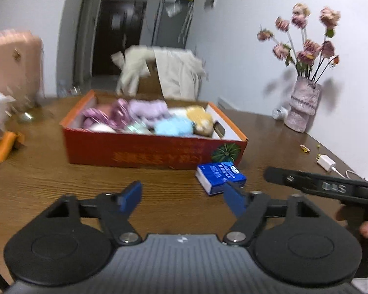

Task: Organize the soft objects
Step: 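Grasp the blue tissue packet with both grippers together, then carry the blue tissue packet into the box and open both grippers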

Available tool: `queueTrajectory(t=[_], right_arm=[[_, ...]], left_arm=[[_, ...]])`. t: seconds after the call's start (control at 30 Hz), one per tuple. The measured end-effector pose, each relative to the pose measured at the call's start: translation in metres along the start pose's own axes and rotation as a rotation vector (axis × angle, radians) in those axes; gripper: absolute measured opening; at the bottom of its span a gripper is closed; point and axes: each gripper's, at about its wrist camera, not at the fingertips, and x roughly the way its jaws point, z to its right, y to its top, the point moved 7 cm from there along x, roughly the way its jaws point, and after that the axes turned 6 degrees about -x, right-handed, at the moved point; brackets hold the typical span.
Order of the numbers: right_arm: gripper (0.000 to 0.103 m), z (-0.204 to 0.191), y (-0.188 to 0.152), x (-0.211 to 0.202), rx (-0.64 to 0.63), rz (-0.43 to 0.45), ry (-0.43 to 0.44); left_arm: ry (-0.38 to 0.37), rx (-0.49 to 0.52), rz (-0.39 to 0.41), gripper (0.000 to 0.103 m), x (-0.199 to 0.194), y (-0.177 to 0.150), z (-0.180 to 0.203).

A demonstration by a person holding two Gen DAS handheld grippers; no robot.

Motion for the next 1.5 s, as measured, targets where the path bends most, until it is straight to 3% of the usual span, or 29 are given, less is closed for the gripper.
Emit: queueTrajectory(t=[0.17, 0.27, 0.33, 0.57, 0.63, 0.87, 1.17, 1.3, 1.43, 1.5], right_arm=[[0.046, 0.023, 0.010, 0.057, 0.049, -0.059, 0.005], [0.046, 0.033, 0.004, 0.074, 0.097, -0.080, 0.034], [0.043, 0.039, -0.002, 0.082, 0.122, -0.099, 0.050], [0.021, 0.047, -0.004, 0.087, 0.150, -0.105, 0.083], [0.021, 0.045, -0.007, 0.090, 0.157, -0.119, 0.101], [0.021, 0.020, -0.022, 0.073, 0.184, -0.150, 0.213], [0.024, -0.091, -0.084, -0.012, 0.086, -0.220, 0.347], [0.024, -0.115, -0.096, -0.029, 0.087, -0.191, 0.346], [0.026, -0.122, -0.096, -0.027, 0.085, -0.184, 0.317], [0.033, -0.121, -0.101, -0.026, 0.093, -0.190, 0.300]], left_arm=[[-0.041, -0.045, -0.079, 0.055, 0.064, 0.010, 0.009], [-0.045, -0.045, -0.112, 0.052, 0.091, 0.010, 0.012], [-0.051, -0.040, -0.142, 0.045, 0.106, 0.005, 0.013], [-0.155, -0.126, -0.201, 0.024, 0.128, -0.001, 0.019], [-0.151, -0.145, -0.208, 0.021, 0.127, 0.000, 0.018], [-0.147, -0.202, -0.186, 0.017, 0.079, -0.007, 0.000], [-0.108, -0.250, -0.199, 0.017, -0.050, -0.074, -0.065], [-0.100, -0.244, -0.173, 0.017, -0.083, -0.086, -0.080], [-0.104, -0.249, -0.170, 0.019, -0.088, -0.088, -0.085], [-0.113, -0.260, -0.171, 0.019, -0.087, -0.089, -0.086]])
